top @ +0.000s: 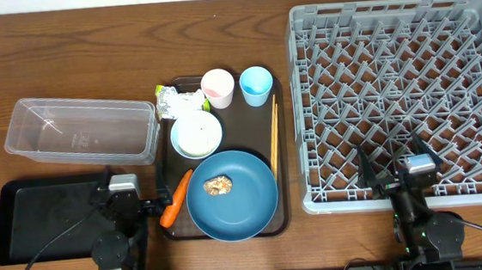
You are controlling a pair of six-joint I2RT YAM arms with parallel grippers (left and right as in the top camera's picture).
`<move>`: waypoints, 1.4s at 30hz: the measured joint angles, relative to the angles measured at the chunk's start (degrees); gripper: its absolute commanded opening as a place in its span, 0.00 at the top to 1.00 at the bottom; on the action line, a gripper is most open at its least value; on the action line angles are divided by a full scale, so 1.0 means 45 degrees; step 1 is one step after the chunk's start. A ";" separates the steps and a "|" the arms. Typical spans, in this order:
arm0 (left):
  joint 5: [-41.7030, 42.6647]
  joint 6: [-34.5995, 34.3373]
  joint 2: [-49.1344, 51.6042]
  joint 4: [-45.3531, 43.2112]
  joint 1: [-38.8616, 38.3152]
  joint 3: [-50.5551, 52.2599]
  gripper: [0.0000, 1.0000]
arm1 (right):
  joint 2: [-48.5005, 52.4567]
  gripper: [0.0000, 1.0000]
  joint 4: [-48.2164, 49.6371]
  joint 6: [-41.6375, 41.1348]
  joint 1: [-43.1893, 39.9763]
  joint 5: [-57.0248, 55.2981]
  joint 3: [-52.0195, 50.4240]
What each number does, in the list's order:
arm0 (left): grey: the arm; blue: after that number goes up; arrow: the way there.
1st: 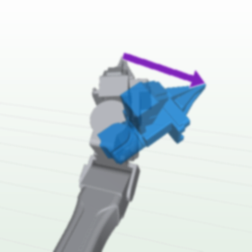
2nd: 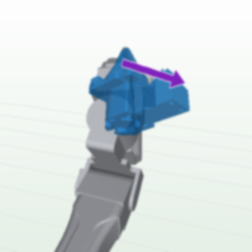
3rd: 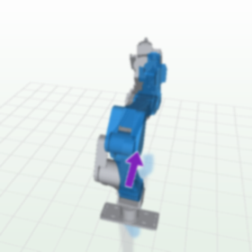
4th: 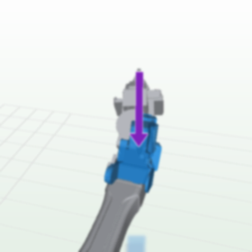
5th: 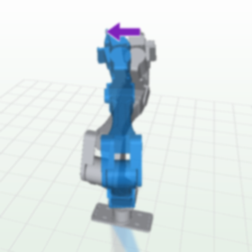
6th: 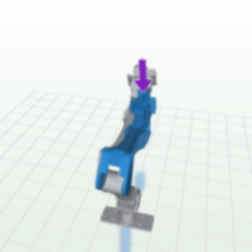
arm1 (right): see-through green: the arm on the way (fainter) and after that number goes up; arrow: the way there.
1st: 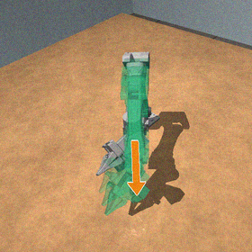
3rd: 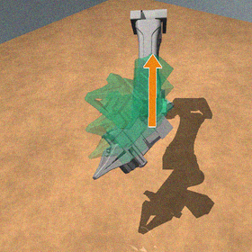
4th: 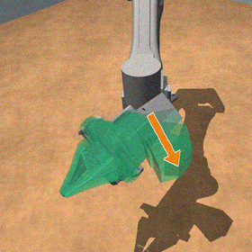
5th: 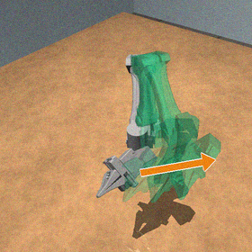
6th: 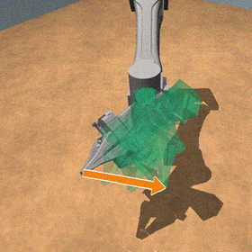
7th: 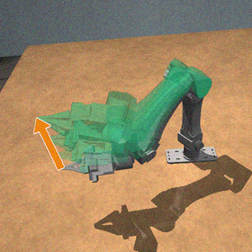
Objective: Sort waste into correct bins and load items into the dishwasher rack
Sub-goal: 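Reach the left gripper to the pink cup and grasp its rim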
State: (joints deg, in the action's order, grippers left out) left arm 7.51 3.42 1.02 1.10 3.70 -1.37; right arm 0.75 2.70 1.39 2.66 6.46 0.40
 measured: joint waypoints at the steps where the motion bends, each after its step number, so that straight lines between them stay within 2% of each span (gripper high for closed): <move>1: 0.0311 -0.0282 0.0005 0.0068 0.0000 -0.0068 0.02 | -0.0005 0.01 0.0189 -0.0296 0.0000 0.0238 0.0015; 5: 0.0967 -0.0923 0.0447 0.0981 0.0000 -0.1132 0.02 | 0.0170 0.01 0.0199 -0.1885 0.0000 0.0971 0.0423; 9: 0.1253 -0.1185 0.2259 0.2856 0.0000 -0.3847 0.02 | 0.1336 0.01 -0.0442 -0.2749 0.0000 0.1642 0.1987; 15: 0.1831 -0.1399 0.7694 0.6071 0.0000 -0.9151 0.02 | 0.5756 0.01 -0.2535 -0.3191 -0.0005 0.2516 0.6139; 20: 0.3269 -0.1433 1.1885 0.8306 0.0000 -1.3245 0.02 | 1.0161 0.01 -0.5838 -0.2647 0.0000 0.3691 1.0093; 25: 0.4668 -0.1579 1.4212 0.8422 0.0000 -1.4974 0.02 | 1.3653 0.01 -0.8228 -0.2336 -0.0005 0.4323 1.2910; 29: 0.5790 -0.1821 1.5402 0.7689 -0.0015 -1.4994 0.02 | 1.5144 0.01 -0.8607 -0.2249 -0.0005 0.4614 1.3299; 32: 0.5814 -0.2108 1.6339 0.7786 -0.0214 -1.5212 0.02 | 1.5892 0.01 -0.9054 -0.2249 -0.0005 0.4333 1.3352; 36: 0.4658 -0.2142 1.7670 0.7878 -0.1175 -1.6126 0.02 | 1.6315 0.01 -0.9228 -0.2467 -0.0005 0.3094 1.3493; 42: 0.1671 -0.2064 1.9448 0.7111 -0.3138 -1.7228 0.02 | 1.6320 0.01 -0.9364 -0.2803 -0.0005 0.1996 1.3644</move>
State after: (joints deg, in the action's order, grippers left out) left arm 15.03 -5.87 88.53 33.10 -10.41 -78.89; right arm 74.19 -39.44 -11.22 2.63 15.44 61.80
